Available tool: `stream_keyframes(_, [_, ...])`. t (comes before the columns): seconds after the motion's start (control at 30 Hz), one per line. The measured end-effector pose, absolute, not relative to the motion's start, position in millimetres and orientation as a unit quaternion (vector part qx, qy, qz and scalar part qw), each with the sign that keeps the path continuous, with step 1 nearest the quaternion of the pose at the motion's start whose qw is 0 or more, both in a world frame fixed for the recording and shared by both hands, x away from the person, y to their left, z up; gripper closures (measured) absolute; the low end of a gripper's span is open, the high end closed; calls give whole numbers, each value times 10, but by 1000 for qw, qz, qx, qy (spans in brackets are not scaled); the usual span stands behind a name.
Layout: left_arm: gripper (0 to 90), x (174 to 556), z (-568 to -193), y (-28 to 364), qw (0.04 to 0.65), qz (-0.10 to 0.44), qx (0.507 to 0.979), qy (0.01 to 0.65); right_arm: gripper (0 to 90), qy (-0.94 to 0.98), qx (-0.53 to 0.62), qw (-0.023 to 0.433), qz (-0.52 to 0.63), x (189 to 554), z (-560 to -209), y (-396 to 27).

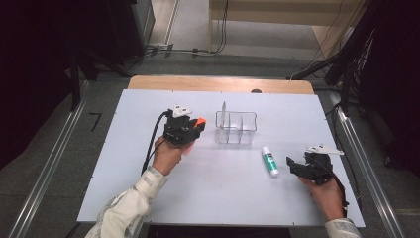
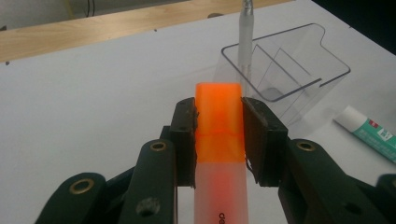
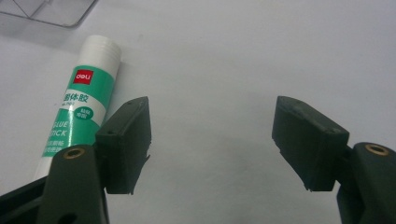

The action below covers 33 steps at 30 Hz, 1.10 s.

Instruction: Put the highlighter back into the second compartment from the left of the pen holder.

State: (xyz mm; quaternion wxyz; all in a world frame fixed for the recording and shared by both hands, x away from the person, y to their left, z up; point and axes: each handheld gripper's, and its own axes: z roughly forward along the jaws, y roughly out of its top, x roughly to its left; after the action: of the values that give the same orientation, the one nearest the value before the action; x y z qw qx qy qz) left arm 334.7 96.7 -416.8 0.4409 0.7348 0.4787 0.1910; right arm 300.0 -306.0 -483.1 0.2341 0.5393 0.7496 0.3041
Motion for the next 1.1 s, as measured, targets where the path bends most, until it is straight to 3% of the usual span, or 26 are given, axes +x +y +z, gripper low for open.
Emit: stream_keyframes(1.1, [672, 3477, -4020, 513, 447, 184, 749, 452, 271, 749, 538, 234, 307, 2994, -4822, -3059])
